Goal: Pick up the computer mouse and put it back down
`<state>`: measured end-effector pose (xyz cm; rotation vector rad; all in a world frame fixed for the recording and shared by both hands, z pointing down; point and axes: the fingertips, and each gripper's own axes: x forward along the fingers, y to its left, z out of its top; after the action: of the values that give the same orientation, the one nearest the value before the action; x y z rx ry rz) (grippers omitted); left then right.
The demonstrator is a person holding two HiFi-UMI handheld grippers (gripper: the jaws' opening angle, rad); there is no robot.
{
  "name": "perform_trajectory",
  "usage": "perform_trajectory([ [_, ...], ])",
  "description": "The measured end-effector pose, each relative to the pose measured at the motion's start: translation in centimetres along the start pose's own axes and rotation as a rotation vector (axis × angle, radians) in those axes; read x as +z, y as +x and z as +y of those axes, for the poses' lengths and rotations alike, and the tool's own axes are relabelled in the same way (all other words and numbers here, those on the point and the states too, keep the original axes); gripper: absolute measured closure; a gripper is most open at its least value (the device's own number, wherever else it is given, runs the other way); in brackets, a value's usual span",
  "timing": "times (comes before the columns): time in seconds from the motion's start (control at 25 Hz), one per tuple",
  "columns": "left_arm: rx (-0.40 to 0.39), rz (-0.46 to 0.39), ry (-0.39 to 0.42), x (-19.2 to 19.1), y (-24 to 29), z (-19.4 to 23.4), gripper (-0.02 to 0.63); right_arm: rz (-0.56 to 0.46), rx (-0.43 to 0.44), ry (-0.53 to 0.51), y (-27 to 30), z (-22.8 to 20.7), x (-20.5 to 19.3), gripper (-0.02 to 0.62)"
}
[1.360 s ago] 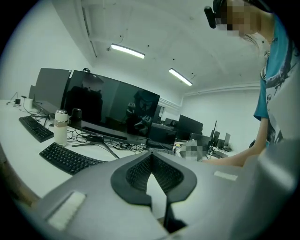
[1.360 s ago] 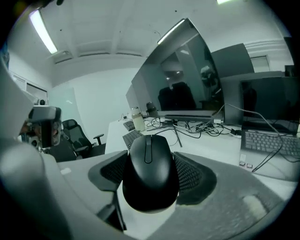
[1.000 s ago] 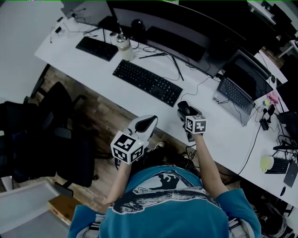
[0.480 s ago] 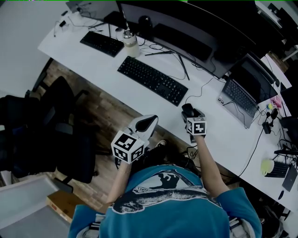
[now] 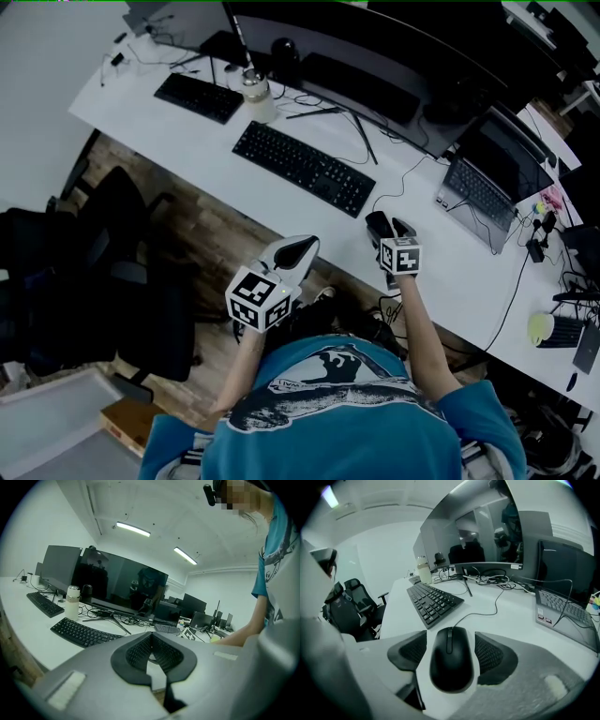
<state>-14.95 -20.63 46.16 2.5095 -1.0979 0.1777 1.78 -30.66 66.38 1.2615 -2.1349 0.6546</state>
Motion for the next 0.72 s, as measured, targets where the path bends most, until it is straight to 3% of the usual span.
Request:
perform_trajectory([
  [0.4, -0.142, 0.048, 0.020, -0.5, 2.1, -1.1, 0.592, -0.270, 0.050, 0.072, -8.3, 3.1, 5.6, 0.352],
  [0.72, -0.270, 0.089, 0.030, -1.1, 4.8, -4.7, 0.592, -0.328, 0.015, 0.114, -14.0, 3.2, 4.7, 0.420],
])
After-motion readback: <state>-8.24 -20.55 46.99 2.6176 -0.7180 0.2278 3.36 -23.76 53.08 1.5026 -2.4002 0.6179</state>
